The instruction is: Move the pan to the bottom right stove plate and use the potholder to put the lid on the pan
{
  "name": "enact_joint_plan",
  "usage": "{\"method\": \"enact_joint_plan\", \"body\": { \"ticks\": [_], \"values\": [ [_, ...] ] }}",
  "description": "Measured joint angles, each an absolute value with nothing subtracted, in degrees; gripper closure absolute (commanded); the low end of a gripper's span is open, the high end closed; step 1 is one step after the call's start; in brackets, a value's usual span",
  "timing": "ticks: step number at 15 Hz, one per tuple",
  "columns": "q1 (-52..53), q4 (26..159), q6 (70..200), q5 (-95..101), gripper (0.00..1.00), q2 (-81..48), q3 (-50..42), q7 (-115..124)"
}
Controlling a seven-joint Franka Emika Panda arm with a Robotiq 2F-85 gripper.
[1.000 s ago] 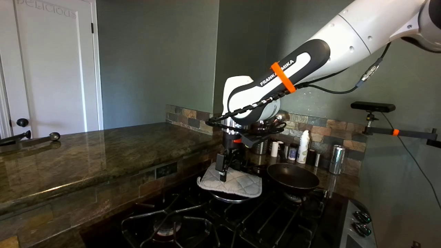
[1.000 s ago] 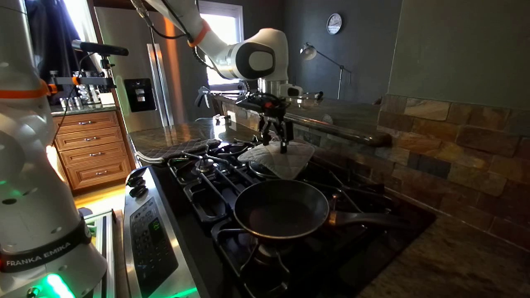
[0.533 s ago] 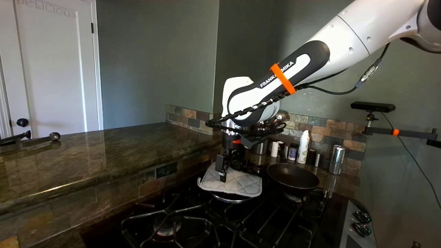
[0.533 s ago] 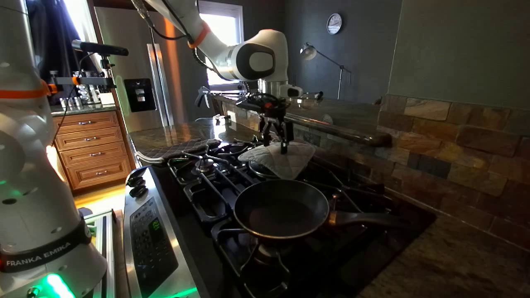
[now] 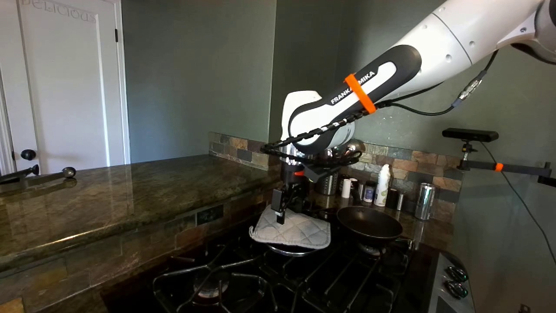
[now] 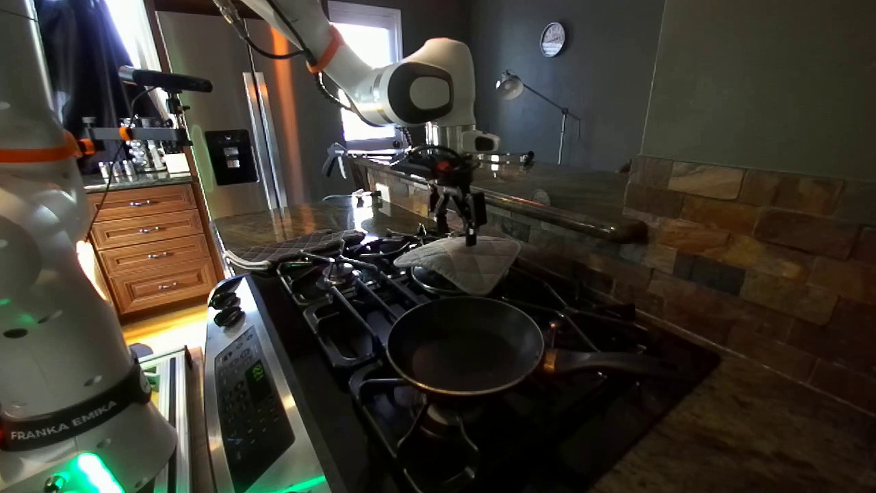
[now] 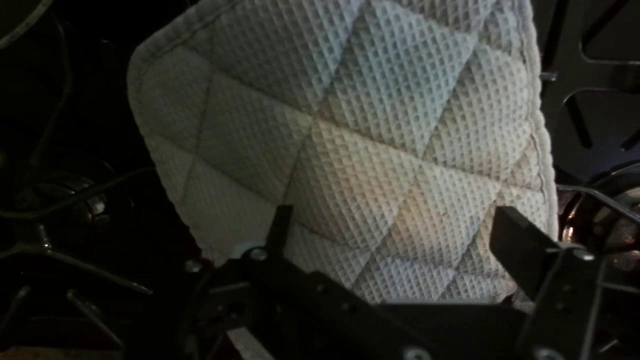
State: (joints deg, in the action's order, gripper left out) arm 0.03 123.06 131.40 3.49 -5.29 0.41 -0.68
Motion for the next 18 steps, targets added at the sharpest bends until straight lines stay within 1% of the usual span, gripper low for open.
{"method": "enact_joint_plan", "body": {
  "ticks": [10,15,17,18],
  "values": [
    [-0.24,123.36,131.61,3.48,0.0,-5.42,-0.08,-2.72],
    [-0.24,123.78,134.59,3.29,0.0,-6.41,-0.08,-3.35],
    [-0.24,123.81,135.03,3.28,0.03,-6.9,-0.08,-3.4],
    [-0.24,123.81,135.03,3.28,0.09,-7.12,-0.08,-3.41]
  ]
}}
